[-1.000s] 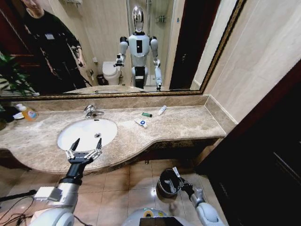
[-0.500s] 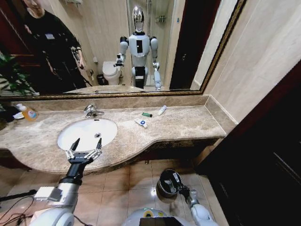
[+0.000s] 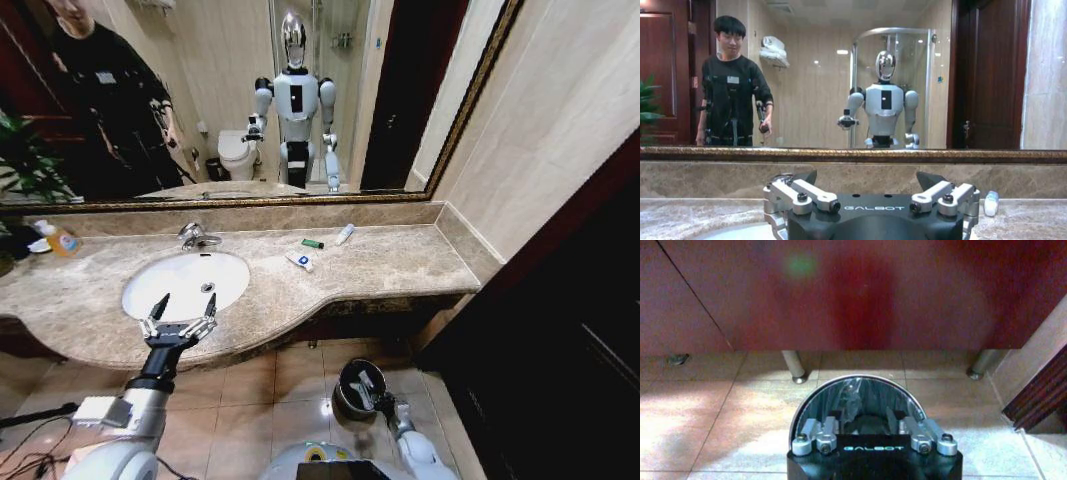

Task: Pick up the trash from the sink and place it in the trash bin.

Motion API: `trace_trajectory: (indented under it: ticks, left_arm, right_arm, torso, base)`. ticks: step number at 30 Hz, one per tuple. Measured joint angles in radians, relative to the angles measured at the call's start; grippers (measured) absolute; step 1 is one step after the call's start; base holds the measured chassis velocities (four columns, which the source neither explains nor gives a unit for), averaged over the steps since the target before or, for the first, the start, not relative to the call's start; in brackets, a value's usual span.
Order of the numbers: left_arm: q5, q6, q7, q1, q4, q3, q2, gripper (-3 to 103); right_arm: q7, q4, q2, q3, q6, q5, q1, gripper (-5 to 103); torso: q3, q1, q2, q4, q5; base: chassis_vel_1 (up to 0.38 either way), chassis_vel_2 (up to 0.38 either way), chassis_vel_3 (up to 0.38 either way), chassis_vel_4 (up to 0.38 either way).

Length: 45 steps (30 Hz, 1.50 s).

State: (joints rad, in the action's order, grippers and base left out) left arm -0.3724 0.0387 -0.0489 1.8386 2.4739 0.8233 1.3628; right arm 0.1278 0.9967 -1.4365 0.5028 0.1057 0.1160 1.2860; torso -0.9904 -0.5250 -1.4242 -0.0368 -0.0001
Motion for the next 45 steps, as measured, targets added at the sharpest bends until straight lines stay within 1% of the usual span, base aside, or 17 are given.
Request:
trace_trajectory:
  ticks: [1,2,3,5,6,9,11,12,13,15,30,34,36,39,41,43,45]
  left_arm:
    - [0.000,0.000,0.000,0.000,0.000,0.000,0.000,100]
    - [0.000,0.000,0.000,0.000,0.000,0.000,0.000,100]
    - [0.000,0.000,0.000,0.000,0.000,0.000,0.000,100]
    - [0.000,0.000,0.000,0.000,0.000,0.000,0.000,100]
    - [0.000,0.000,0.000,0.000,0.000,0.000,0.000,100]
    - [0.000,0.000,0.000,0.000,0.000,0.000,0.000,100]
    - [0.000,0.000,0.000,0.000,0.000,0.000,0.000,100]
    - [0.000,0.000,0.000,0.000,0.000,0.000,0.000,100]
    - [0.000,0.000,0.000,0.000,0.000,0.000,0.000,100]
    - [0.000,0.000,0.000,0.000,0.000,0.000,0.000,100]
    - [0.000,0.000,0.000,0.000,0.000,0.000,0.000,100]
    - [0.000,0.000,0.000,0.000,0.000,0.000,0.000,100]
    - [0.000,0.000,0.000,0.000,0.000,0.000,0.000,100]
    - [0.000,0.000,0.000,0.000,0.000,0.000,0.000,100]
    - [0.000,0.000,0.000,0.000,0.000,0.000,0.000,100]
    - [0.000,0.000,0.000,0.000,0.000,0.000,0.000,100]
    - [0.000,0.000,0.000,0.000,0.000,0.000,0.000,100]
  right_arm:
    - [0.000,0.000,0.000,0.000,0.000,0.000,0.000,45]
    - [-0.001,0.003,0.000,0.000,0.000,-0.001,0.001,51]
    - [-0.001,0.004,0.000,0.000,0.000,-0.001,0.001,51]
    - [-0.004,0.009,0.000,0.000,0.000,-0.001,0.003,61]
    - [-0.004,0.009,0.000,0.000,0.000,-0.001,0.003,61]
    - [-0.005,0.014,0.003,0.001,0.000,0.000,0.005,78]
    - [-0.005,0.015,0.003,0.001,-0.001,0.000,0.006,78]
    - [-0.005,0.017,0.004,0.001,-0.001,0.001,0.006,89]
    - [-0.005,0.017,0.004,0.001,-0.001,0.001,0.006,89]
    - [-0.005,0.019,0.006,0.001,-0.002,0.004,0.007,97]
    - [-0.005,0.052,0.015,0.002,-0.004,0.019,0.025,100]
    - [-0.010,0.143,0.035,0.001,-0.006,0.044,0.073,100]
    - [-0.038,0.260,0.061,0.000,-0.009,0.082,0.133,100]
    - [-0.057,0.328,0.075,0.003,-0.009,0.102,0.174,100]
    - [-0.069,0.470,0.093,0.019,-0.009,0.133,0.245,100]
    - [-0.069,0.506,0.095,0.024,-0.009,0.139,0.261,100]
    - [-0.060,0.665,0.101,0.045,-0.010,0.145,0.322,100]
  torso:
    - [0.000,0.000,0.000,0.0000,0.0000]
    - [0.000,0.000,0.000,0.0000,0.0000]
    - [0.000,0.000,0.000,0.0000,0.0000]
    - [0.000,0.000,0.000,0.0000,0.0000]
    - [0.000,0.000,0.000,0.0000,0.0000]
    - [0.000,0.000,0.000,0.0000,0.0000]
    - [0.000,0.000,0.000,0.0000,0.0000]
    - [0.000,0.000,0.000,0.0000,0.0001]
    - [0.000,0.000,0.000,0.0000,0.0001]
    - [0.000,0.000,0.000,0.0000,0.0000]
    - [0.000,0.000,0.000,0.0000,0.0003]
    - [0.000,0.000,0.000,0.0000,0.0001]
    - [0.000,0.000,0.000,0.0000,0.0000]
    - [0.000,0.000,0.000,0.0000,0.0000]
    - [0.000,0.000,0.000,0.0002,0.0002]
    - [0.000,0.000,0.000,0.0001,0.0000]
    - [0.000,0.000,0.000,0.0001,0.0002]
  base:
    - [0.000,0.000,0.000,0.000]
    - [0.000,0.000,0.000,0.000]
    - [0.000,0.000,0.000,0.000]
    - [0.000,0.000,0.000,0.000]
    - [0.000,0.000,0.000,0.000]
    - [0.000,0.000,0.000,0.000]
    - [0.000,0.000,0.000,0.000]
    - [0.000,0.000,0.000,0.000]
    - [0.000,0.000,0.000,0.000]
    - [0.000,0.000,0.000,0.000]
    - [0.000,0.000,0.000,0.000]
    - [0.000,0.000,0.000,0.000]
    - [0.000,0.000,0.000,0.000]
    - [0.000,0.000,0.000,0.000]
    - [0.000,0.000,0.000,0.000]
    - [0.000,0.000,0.000,0.000]
    - [0.000,0.000,0.000,0.000]
